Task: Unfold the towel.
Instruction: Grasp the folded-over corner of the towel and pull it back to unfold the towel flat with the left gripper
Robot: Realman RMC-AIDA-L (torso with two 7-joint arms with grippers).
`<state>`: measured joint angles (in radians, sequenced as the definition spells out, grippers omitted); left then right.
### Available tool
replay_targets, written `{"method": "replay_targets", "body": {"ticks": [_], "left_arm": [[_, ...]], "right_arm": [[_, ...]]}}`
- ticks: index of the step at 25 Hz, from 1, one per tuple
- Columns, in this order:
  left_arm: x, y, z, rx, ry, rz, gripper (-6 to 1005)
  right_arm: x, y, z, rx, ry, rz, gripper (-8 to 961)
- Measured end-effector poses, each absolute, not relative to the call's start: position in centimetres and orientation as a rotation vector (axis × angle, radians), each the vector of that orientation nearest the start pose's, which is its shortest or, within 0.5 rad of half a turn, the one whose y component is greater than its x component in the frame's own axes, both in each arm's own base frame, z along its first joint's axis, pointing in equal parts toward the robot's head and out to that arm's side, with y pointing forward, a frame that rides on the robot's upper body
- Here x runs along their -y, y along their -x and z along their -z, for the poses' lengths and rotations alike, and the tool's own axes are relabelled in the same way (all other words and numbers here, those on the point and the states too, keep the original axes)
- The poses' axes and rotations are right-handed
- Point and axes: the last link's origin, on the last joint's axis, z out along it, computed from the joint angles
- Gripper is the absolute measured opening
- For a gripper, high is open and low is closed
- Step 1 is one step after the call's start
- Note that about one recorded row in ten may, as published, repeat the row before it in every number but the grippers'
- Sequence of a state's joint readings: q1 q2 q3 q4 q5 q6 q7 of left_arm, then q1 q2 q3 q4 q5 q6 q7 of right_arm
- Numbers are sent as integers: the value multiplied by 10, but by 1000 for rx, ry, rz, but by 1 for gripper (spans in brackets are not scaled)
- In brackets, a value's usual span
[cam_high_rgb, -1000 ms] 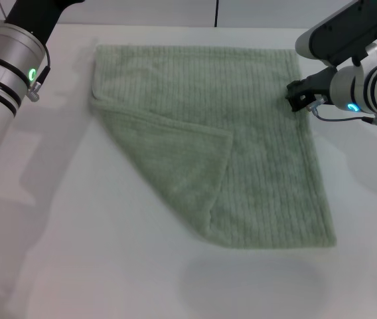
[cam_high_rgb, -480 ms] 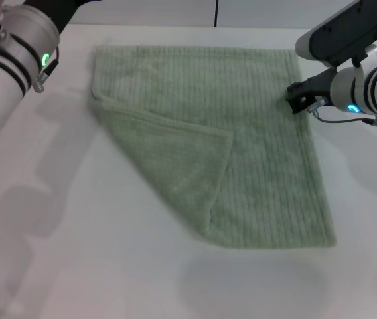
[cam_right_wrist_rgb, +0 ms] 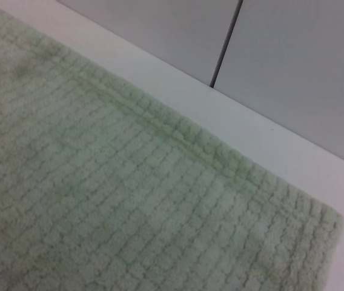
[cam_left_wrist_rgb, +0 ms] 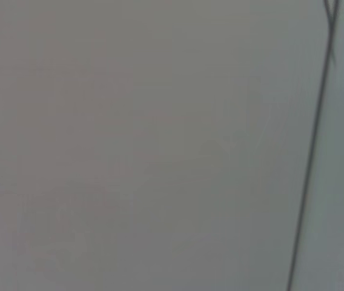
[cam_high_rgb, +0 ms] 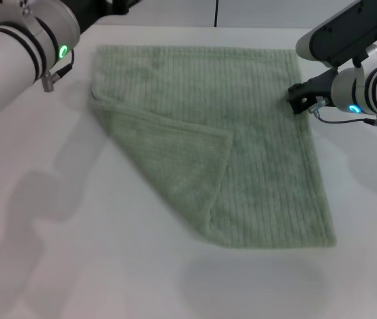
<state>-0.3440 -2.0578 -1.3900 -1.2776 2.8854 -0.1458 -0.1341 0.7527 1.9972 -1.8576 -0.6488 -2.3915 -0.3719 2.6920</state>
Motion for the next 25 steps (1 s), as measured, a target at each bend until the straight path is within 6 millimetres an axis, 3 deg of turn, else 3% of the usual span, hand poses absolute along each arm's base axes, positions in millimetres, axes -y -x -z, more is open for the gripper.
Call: {"method": "replay_targets", "body": {"ticks": [18,25], "left_arm": [[-394,144,9,756,2098,251,810],[-390,143,15,759,2175,187,810]], "right_arm": [[-437,-232,65,-673,2226,154,24],[-437,-232,65,-673,2226,154,24]]}}
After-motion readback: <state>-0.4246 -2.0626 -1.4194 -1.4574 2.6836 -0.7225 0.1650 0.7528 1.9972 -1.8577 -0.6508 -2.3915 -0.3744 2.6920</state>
